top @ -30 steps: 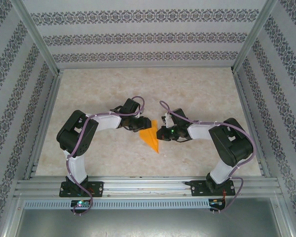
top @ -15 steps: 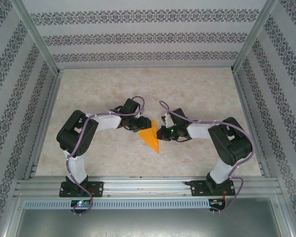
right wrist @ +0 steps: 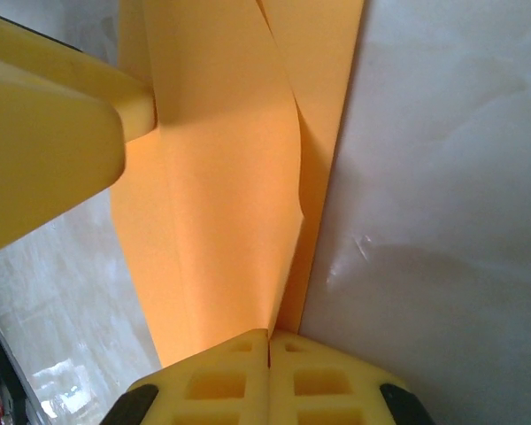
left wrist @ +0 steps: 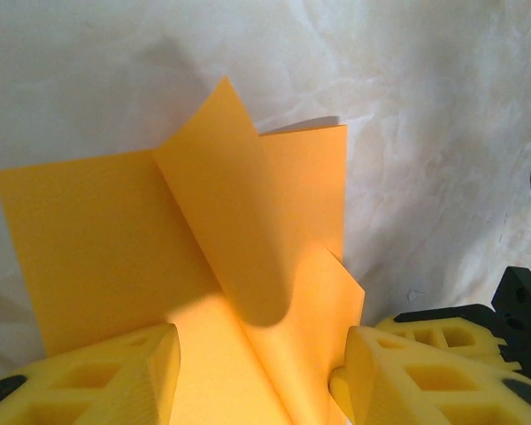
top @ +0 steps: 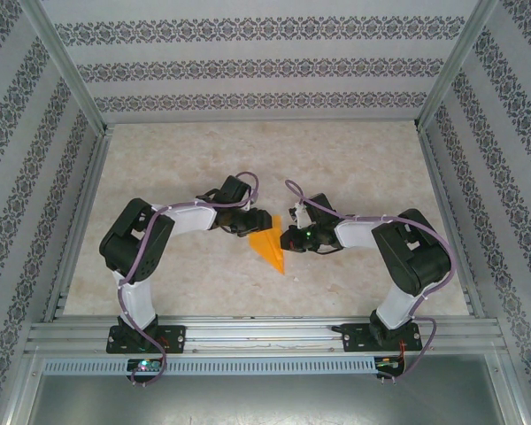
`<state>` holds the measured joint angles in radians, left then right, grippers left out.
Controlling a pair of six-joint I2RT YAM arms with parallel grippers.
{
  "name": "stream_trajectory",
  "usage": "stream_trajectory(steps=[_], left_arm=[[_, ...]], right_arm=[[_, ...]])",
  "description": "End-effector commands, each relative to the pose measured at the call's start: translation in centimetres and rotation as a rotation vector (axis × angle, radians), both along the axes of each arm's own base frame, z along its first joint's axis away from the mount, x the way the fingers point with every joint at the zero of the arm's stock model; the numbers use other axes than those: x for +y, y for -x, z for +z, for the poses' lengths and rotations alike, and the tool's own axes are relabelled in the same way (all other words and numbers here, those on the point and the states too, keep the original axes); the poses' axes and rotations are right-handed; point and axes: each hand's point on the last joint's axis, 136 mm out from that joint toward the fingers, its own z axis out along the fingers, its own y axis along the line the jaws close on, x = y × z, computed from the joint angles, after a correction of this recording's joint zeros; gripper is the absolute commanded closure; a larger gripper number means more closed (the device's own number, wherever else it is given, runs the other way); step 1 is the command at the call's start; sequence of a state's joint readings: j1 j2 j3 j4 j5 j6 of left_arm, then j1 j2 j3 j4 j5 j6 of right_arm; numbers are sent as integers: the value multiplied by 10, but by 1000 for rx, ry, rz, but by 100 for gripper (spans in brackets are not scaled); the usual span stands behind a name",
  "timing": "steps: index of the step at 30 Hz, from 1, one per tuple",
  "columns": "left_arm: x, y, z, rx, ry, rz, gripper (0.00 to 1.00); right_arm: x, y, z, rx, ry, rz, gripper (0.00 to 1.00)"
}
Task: Fold a paper plane with a square sheet of paper (fold left side to right side)
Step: Fourth fold the wing at the center of the table.
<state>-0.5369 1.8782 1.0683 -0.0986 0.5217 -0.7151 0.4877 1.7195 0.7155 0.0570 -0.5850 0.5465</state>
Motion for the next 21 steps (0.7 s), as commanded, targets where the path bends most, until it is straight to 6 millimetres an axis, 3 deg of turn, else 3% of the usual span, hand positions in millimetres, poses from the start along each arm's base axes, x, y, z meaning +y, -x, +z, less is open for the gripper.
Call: stream_trajectory(steps=[1, 5, 13, 21], left_arm=[[3, 6, 18, -14, -8, -1, 47], [6, 7, 26, -40, -16, -6, 50], [-24, 12, 29, -20, 120, -99, 86], [-34, 11, 6, 19, 112, -121, 94]], right_arm=[[-20, 26, -41, 120, 132, -8, 100], [-20, 26, -42, 125, 133, -6, 100], [-21, 27, -43, 135, 141, -13, 100], [-21, 28, -44, 137, 153, -6, 100]])
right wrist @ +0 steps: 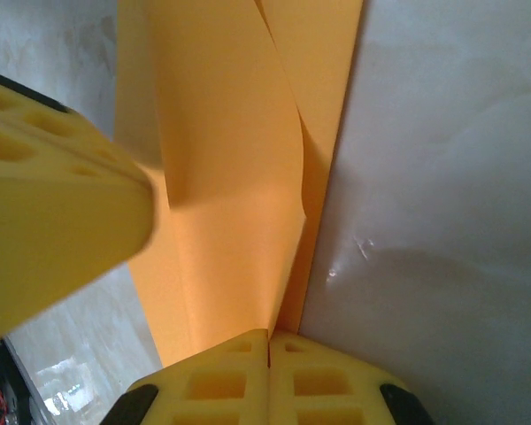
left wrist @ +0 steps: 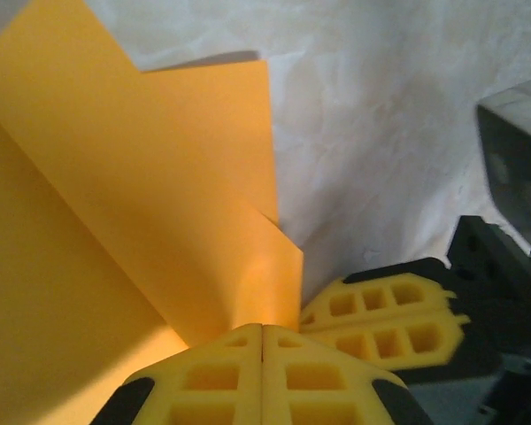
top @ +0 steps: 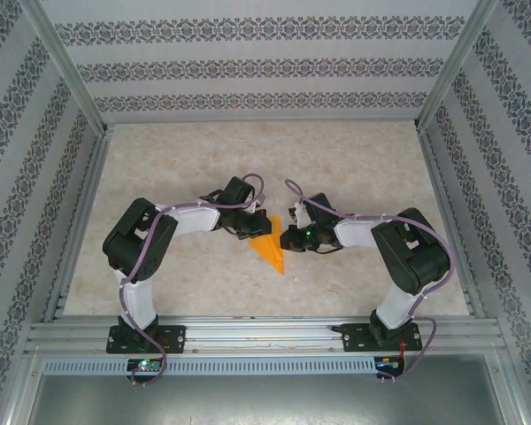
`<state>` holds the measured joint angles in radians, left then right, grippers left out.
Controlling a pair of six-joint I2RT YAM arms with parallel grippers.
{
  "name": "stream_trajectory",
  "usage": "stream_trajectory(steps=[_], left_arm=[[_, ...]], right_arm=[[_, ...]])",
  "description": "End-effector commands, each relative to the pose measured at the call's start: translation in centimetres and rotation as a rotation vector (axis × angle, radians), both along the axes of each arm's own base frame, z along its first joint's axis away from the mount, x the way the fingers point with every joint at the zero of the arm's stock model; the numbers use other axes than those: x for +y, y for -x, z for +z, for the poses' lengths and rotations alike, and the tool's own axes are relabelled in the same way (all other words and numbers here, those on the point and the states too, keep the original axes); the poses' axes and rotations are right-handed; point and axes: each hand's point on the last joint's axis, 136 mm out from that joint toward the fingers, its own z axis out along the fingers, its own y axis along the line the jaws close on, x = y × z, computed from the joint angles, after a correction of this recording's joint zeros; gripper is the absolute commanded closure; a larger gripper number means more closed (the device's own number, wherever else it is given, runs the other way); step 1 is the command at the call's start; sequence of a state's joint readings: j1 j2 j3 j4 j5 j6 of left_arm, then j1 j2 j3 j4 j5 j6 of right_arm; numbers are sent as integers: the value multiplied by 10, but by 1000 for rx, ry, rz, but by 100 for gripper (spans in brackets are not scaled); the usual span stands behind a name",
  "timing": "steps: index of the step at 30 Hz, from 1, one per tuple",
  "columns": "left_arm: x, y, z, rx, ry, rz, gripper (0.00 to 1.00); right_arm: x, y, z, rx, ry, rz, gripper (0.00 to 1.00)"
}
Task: Fold a paper plane with a square sheet of paper (fold left side to right side)
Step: Fourth fold the wing at the center of the table.
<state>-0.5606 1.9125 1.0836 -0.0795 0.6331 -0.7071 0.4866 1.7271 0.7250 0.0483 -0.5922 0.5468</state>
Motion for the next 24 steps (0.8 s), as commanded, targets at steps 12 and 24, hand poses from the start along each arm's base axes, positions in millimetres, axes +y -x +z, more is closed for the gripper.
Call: stream_trajectory(steps=[12, 24], left_arm=[[5, 3, -26, 15, -63, -13, 96], [11, 11, -47, 57, -96, -6, 100]], right_arm=[[-27, 33, -47, 136, 191, 2, 100], [-12, 20, -22, 102, 88, -1, 98]])
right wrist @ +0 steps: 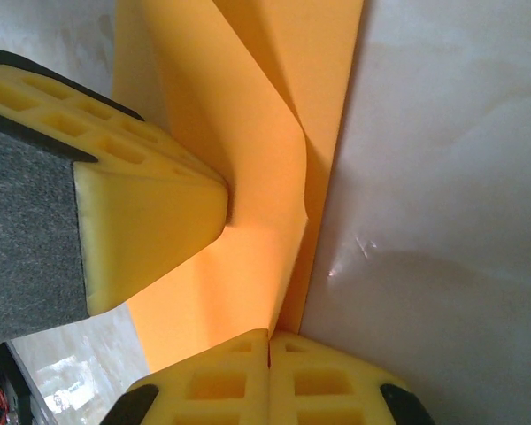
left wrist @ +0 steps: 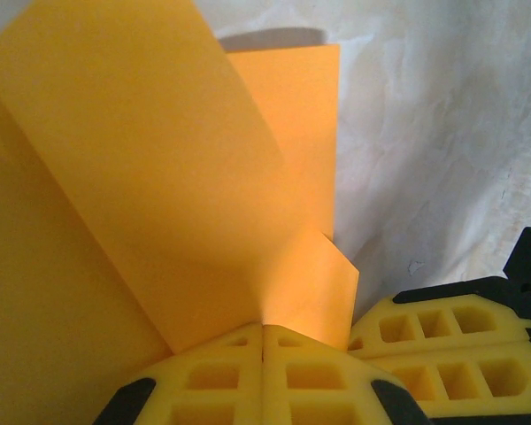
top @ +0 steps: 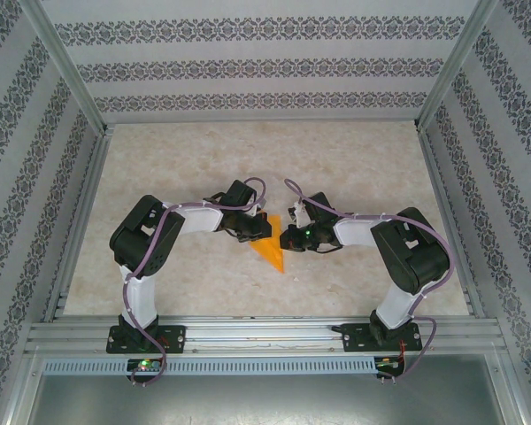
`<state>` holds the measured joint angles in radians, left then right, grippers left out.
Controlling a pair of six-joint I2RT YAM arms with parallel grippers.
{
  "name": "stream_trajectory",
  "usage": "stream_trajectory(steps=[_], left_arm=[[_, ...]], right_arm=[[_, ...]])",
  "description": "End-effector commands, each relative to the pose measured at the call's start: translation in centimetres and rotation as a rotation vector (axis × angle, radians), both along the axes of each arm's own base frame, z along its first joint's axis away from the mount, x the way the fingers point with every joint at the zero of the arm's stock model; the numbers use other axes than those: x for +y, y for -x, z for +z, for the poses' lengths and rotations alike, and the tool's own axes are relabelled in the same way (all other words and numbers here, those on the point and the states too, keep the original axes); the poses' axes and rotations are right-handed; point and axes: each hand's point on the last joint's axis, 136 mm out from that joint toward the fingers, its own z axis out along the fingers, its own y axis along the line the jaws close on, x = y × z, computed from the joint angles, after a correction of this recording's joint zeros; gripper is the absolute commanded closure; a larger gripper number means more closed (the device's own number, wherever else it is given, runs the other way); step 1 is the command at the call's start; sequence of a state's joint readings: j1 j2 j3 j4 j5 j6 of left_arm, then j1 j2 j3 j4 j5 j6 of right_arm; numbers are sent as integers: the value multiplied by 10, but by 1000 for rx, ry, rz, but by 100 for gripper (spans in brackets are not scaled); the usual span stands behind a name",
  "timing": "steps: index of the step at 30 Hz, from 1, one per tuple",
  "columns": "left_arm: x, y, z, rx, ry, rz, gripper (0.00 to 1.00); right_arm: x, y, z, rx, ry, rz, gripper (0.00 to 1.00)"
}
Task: Fold a paper plane with a square sheet of paper (fold left side to right side)
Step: Fourth fold the wing at the center of the table.
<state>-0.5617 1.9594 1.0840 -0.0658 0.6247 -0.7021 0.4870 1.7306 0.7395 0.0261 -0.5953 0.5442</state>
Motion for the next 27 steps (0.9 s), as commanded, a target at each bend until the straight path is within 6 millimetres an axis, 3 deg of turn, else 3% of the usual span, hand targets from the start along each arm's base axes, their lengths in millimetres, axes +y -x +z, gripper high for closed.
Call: stream_trajectory(steps=[1, 11, 17, 27], left_arm=[[11, 11, -30, 38, -76, -5, 100], [17, 15, -39, 53, -113, -5, 100], [17, 16, -40, 53, -116, -6, 100], [18, 14, -39, 51, -120, 0, 100]], right_arm=[[-11, 18, -19, 91, 70, -10, 97], [-5, -4, 34, 13, -43, -57, 77], [-15, 3, 53, 3, -82, -71, 69], [10, 49, 62, 103, -205, 43, 96]])
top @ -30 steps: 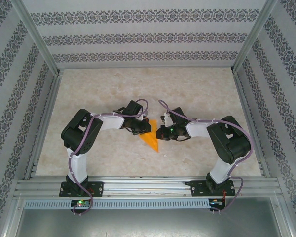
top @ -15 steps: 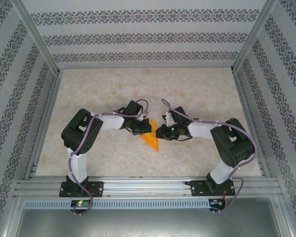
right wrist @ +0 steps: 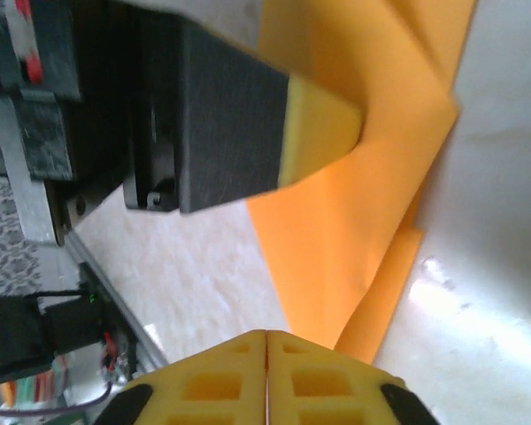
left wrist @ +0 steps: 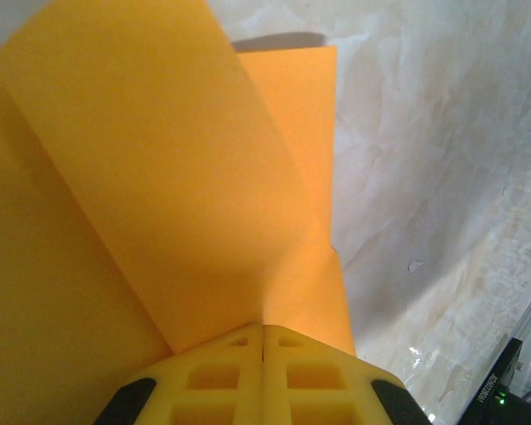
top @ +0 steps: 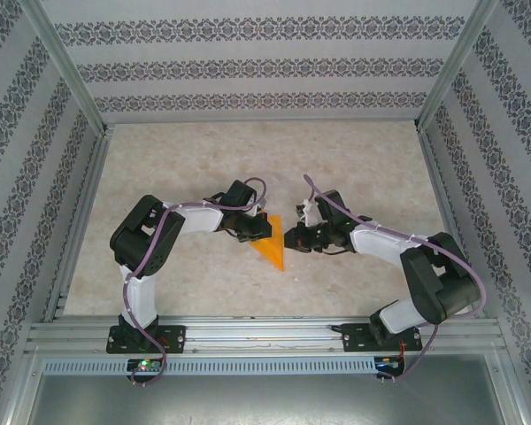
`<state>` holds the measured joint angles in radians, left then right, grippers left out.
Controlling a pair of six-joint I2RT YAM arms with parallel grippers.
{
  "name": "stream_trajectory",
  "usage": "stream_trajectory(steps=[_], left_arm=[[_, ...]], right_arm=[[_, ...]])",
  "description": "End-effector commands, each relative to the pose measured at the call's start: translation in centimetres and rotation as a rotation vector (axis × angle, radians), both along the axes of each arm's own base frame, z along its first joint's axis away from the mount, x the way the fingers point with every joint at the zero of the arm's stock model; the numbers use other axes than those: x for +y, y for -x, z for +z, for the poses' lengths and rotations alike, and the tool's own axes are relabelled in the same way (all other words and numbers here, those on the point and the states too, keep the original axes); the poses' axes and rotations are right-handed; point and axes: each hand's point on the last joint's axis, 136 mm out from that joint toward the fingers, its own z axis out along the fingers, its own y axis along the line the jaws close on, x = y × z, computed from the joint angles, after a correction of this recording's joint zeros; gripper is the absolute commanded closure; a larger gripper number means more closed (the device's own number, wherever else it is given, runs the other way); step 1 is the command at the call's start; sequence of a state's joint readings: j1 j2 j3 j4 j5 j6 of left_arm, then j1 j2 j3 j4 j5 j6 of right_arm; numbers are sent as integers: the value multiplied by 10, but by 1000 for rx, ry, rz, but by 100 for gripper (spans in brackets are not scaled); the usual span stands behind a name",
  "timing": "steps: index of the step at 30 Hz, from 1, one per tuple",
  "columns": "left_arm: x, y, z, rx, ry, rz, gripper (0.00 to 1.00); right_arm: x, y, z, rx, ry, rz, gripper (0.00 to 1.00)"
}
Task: Fold a paper plane with a square sheet of paper (fold left side to right side)
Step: Fourth fold the wing at the center of the table.
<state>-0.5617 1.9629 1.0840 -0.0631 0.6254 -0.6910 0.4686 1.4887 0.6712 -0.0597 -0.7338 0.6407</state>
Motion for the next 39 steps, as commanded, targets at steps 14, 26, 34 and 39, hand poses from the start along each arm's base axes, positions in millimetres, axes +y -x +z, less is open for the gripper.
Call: stream_trajectory(steps=[14, 26, 34, 39], left_arm=[[18, 12, -36, 53, -121, 8, 100], [19, 12, -37, 56, -129, 9, 100], [19, 12, -37, 58, -132, 11, 100], [19, 12, -36, 56, -134, 10, 100]], right_arm=[[21, 30, -31, 106, 13, 71, 100], [15, 43, -56, 159, 66, 80, 100], [11, 48, -61, 169, 83, 79, 100], [9, 50, -62, 165, 95, 81, 100]])
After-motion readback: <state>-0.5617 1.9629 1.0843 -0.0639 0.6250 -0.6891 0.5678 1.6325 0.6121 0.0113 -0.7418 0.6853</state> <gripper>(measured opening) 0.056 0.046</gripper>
